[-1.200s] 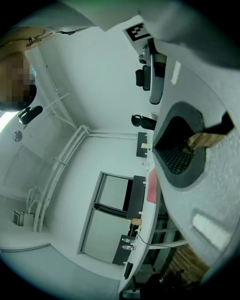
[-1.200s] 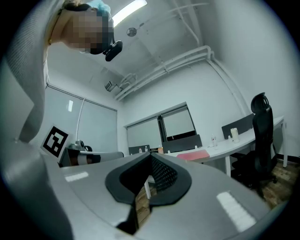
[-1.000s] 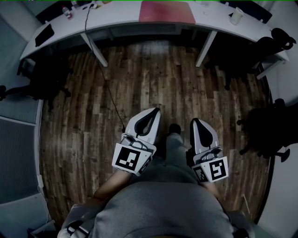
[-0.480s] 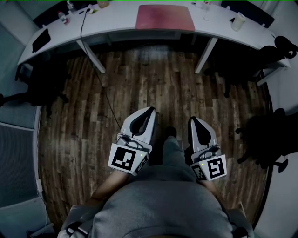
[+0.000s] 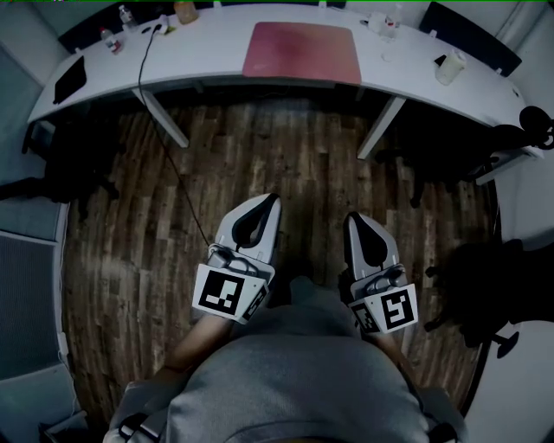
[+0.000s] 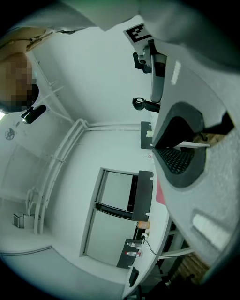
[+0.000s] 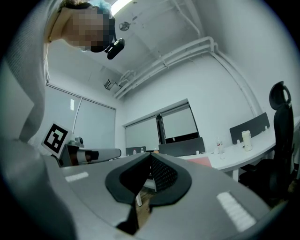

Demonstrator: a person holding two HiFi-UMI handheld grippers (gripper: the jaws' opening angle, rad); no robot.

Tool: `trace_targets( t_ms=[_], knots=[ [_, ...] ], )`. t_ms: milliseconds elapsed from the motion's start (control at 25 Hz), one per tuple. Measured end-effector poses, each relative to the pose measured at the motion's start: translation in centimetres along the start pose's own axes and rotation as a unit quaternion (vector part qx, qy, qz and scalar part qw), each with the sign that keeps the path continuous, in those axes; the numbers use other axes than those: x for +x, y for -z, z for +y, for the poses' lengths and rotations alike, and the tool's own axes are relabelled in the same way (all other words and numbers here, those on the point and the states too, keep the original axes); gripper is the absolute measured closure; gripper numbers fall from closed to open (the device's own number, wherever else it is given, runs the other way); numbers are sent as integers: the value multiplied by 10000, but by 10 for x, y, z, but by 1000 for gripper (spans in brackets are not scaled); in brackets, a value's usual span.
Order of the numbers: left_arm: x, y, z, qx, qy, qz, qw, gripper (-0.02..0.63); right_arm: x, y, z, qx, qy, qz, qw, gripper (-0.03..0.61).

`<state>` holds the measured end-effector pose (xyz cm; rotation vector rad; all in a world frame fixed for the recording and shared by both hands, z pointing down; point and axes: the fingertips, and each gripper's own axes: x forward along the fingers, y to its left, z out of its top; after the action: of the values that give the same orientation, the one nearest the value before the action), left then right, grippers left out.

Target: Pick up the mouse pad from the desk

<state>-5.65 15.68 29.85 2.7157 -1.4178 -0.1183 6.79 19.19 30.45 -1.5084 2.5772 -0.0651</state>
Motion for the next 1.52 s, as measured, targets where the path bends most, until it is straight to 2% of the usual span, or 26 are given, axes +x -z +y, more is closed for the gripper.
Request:
trace_targets(
  t_ms=[320, 560, 1240, 1520],
  knots=[
    [61, 3, 13, -34, -141, 48, 9999, 615, 37, 3, -52, -109, -209, 134, 9996, 577],
    [89, 8, 23, -46, -288, 115, 9995, 615, 61, -1, -69, 73, -264, 158, 9995, 577],
    [114, 8, 40, -62, -380, 95, 9992, 615, 87, 3, -83, 121, -405, 206, 9989, 577],
    [119, 10, 39, 56, -424, 152, 9990, 615, 88, 10, -88, 193, -524, 289, 9980, 577]
  ],
)
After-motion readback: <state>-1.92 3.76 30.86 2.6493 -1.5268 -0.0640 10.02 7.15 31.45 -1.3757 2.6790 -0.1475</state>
